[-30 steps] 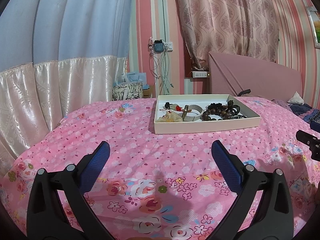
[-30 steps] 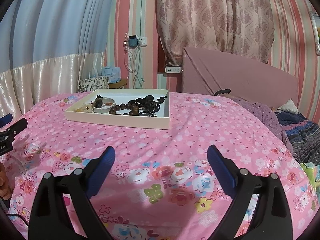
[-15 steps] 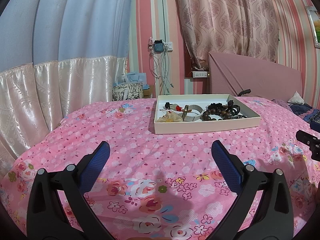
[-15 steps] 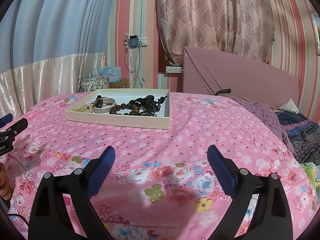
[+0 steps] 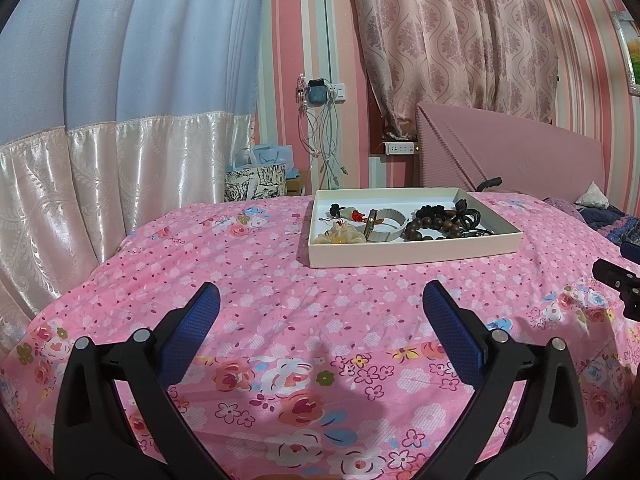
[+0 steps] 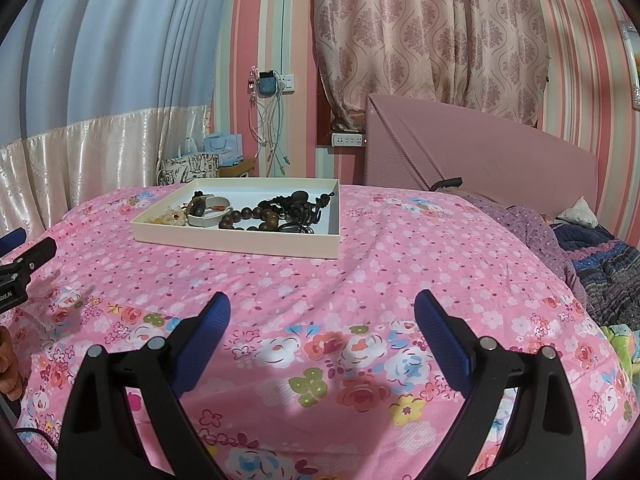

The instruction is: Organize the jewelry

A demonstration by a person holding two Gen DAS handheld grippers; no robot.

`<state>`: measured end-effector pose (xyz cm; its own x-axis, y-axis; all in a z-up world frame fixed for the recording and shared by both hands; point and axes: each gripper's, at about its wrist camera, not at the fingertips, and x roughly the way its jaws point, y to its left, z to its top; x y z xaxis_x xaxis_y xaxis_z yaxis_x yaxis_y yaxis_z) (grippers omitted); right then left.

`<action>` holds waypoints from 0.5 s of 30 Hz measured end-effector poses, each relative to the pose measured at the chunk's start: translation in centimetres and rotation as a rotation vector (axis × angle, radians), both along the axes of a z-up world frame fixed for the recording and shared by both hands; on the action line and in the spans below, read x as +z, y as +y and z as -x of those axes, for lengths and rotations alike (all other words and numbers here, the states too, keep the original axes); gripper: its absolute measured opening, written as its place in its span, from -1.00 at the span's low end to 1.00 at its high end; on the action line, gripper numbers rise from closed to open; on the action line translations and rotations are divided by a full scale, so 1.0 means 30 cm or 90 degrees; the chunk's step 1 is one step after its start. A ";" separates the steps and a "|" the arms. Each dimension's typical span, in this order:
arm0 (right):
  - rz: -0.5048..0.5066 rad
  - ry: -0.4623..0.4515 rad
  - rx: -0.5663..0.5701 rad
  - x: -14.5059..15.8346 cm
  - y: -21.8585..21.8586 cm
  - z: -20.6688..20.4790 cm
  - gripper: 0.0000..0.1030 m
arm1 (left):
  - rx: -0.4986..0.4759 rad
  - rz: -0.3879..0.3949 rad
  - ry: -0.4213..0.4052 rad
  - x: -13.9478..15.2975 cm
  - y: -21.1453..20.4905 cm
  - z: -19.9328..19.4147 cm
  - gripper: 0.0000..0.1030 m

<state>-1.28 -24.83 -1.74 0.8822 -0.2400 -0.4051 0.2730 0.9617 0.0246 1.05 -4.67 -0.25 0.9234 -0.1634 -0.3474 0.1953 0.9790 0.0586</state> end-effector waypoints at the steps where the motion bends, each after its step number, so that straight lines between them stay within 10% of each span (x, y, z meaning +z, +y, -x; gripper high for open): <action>1: 0.000 0.000 0.000 0.000 0.001 -0.001 0.81 | 0.000 0.000 0.000 0.000 0.000 0.000 0.94; 15: -0.001 0.000 0.000 0.000 0.001 -0.001 0.81 | 0.000 -0.003 0.000 -0.004 -0.002 -0.001 0.94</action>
<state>-1.25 -24.80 -1.75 0.8823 -0.2398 -0.4051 0.2731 0.9617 0.0254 1.09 -4.73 -0.38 0.9231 -0.1622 -0.3486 0.1956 0.9787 0.0626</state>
